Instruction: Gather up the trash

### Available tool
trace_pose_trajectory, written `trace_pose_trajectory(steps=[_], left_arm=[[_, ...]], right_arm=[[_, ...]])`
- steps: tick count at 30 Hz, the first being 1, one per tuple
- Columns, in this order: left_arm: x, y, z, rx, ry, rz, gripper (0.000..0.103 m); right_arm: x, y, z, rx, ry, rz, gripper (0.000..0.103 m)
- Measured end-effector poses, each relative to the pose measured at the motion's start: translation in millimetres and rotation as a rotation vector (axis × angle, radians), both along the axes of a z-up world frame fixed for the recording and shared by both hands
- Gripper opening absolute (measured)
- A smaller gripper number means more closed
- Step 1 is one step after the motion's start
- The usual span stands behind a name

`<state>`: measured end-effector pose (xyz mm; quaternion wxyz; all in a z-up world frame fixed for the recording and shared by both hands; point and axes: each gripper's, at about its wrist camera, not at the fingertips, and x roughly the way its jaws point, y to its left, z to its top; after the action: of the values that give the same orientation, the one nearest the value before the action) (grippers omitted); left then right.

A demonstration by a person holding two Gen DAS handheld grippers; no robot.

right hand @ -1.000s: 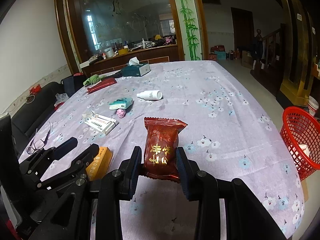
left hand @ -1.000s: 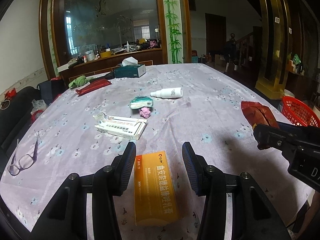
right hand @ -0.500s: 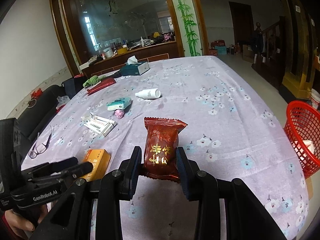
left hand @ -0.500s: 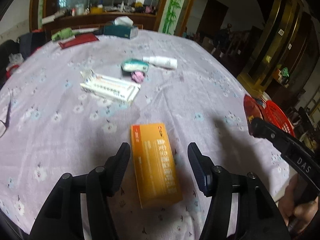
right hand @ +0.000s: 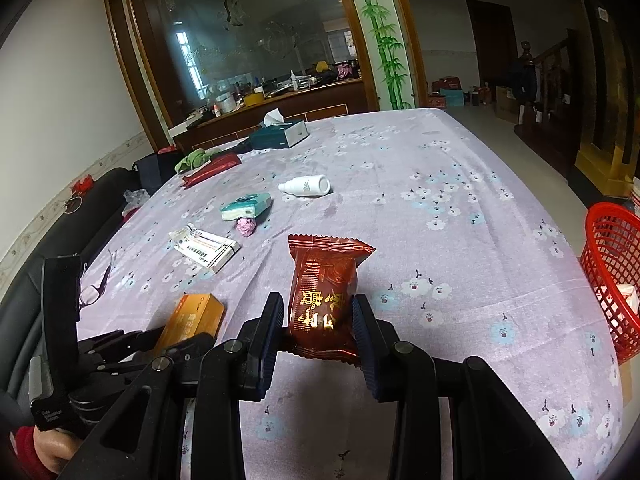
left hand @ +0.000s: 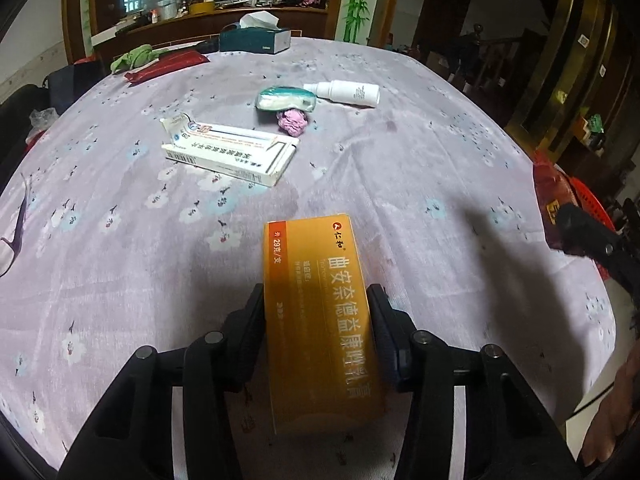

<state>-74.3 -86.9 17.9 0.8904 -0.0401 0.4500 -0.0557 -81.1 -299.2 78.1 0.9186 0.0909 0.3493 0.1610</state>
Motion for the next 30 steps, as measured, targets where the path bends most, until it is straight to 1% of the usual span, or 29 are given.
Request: trace_pose_trajectory(steps=[1,3,7,10,13,19,26,30], left_arm=[[0.2,-0.2,1.1,0.004,-0.008,0.004,0.048],[-1.8,-1.4,8.6,0.005,-0.051,0.011,0.048],[-8.3,-11.7,35.0,0.053,-0.182,0.018,0.048],[-6.6,-22.2,47.2,0.099,-0.241,0.013,0.048],[-3.7,-31.1,52.2,0.132,-0.274,0.008,0.048],[4.4,-40.2,52.6,0.151,-0.275,-0.009,0.048],[4.2,-46.0,52.3,0.167,-0.273,-0.021,0.048],[4.1,-52.6,51.5,0.174,-0.27,-0.035,0.048]], right_arm=[[-0.1,0.9,-0.3,-0.002,0.0,0.002,0.038],[0.4,2.3,-1.1,-0.007,0.0,0.005,0.038],[1.6,4.6,-2.2,-0.009,0.002,0.007,0.038],[2.4,5.3,-2.7,-0.012,0.002,0.006,0.038],[3.5,4.1,-3.5,-0.014,0.005,0.002,0.038],[6.5,-1.6,-5.0,-0.014,0.018,-0.021,0.038],[7.1,-5.7,-4.7,-0.009,0.02,-0.03,0.038],[7.5,-12.6,-4.8,0.012,0.035,-0.038,0.038]])
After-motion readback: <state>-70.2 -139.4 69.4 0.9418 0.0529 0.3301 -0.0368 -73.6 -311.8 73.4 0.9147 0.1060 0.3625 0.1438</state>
